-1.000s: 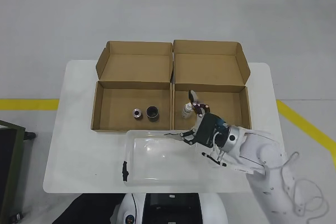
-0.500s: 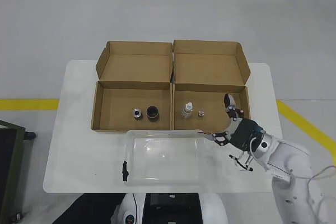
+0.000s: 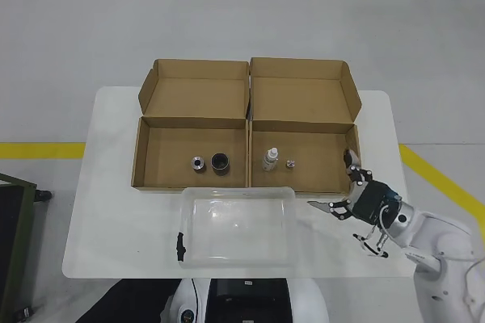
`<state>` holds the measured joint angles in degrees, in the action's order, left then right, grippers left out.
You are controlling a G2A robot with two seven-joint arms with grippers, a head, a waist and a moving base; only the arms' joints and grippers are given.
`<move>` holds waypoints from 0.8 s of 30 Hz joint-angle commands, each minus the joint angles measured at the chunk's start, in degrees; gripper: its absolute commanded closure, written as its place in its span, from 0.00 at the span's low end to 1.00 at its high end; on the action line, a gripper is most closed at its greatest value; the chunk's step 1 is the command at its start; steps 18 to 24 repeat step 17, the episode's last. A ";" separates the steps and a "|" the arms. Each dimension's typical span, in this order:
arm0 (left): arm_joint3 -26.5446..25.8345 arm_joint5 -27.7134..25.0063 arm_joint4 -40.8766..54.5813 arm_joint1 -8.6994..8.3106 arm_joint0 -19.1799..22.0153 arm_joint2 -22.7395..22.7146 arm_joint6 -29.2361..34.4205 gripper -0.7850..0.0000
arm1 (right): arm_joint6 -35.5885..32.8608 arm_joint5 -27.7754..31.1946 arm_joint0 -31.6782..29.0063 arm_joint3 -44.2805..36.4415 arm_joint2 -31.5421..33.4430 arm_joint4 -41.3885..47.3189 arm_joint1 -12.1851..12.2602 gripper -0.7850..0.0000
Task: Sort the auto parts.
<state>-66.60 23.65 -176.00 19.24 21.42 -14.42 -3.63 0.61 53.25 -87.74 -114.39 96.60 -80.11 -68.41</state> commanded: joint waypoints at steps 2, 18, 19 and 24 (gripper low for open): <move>0.00 0.00 0.00 0.00 0.00 0.00 0.00 0.00 | 0.27 -0.50 -0.32 0.47 0.47 0.07 0.21 0.00; 0.00 0.00 0.00 0.00 0.00 0.00 0.00 0.00 | 0.30 -1.23 -0.38 1.20 0.64 -0.07 0.46 0.00; 0.00 0.00 0.00 0.00 0.00 0.00 0.00 0.00 | 0.30 -1.23 -0.38 1.20 0.64 -0.07 0.46 0.00; 0.00 0.00 0.00 0.00 0.00 0.00 0.00 0.00 | 0.30 -1.23 -0.38 1.20 0.64 -0.07 0.46 0.00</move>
